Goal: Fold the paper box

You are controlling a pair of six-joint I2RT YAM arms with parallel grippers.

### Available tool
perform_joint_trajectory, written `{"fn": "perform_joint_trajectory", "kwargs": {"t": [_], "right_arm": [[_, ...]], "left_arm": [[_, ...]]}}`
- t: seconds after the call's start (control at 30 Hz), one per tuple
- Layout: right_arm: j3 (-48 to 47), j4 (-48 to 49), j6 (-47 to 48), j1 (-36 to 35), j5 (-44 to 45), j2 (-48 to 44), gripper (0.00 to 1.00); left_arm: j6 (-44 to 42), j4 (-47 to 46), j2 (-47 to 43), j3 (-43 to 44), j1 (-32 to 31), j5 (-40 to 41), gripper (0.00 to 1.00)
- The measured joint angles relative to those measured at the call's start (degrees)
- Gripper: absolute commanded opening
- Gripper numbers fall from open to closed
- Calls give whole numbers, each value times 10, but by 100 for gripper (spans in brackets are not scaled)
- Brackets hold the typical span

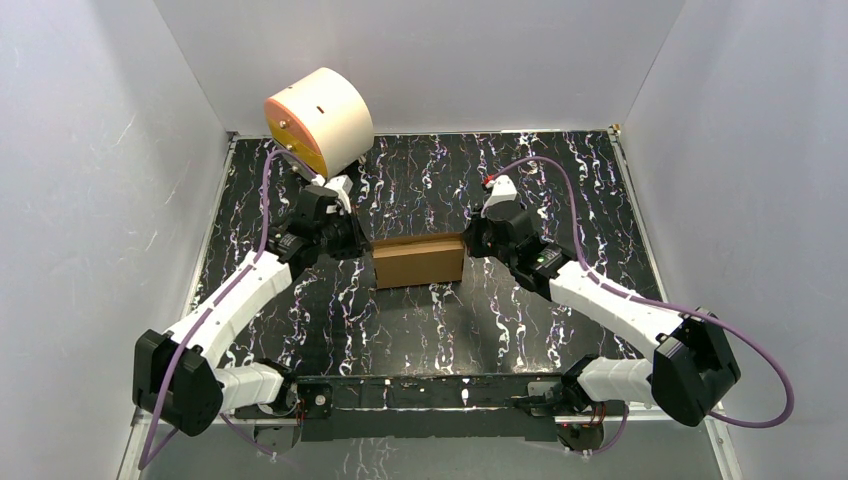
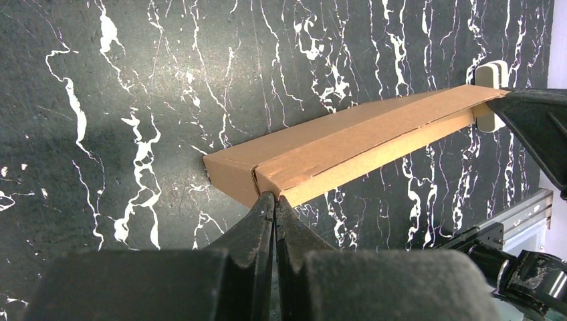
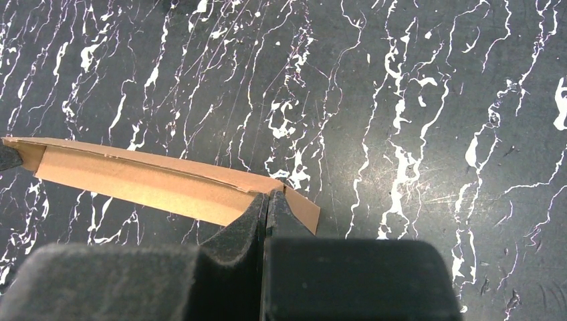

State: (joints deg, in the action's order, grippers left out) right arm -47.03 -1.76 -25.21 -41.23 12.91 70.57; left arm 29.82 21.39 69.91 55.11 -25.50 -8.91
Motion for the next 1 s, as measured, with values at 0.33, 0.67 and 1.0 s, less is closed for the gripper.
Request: {"fn": "perform_joint_trajectory", "kwargs": {"t": [0.33, 0.67, 1.0], "right_arm": [[24, 29, 6, -2, -2, -12, 3], [99, 131, 36, -6, -5, -40, 3], [161, 235, 91, -8, -19, -50, 9]], "left_arm": [[-13, -41, -26, -43, -8, 3, 0], [-29, -84, -56, -91, -21, 13, 0], [-29, -122, -71, -118, -21, 19, 0]]}}
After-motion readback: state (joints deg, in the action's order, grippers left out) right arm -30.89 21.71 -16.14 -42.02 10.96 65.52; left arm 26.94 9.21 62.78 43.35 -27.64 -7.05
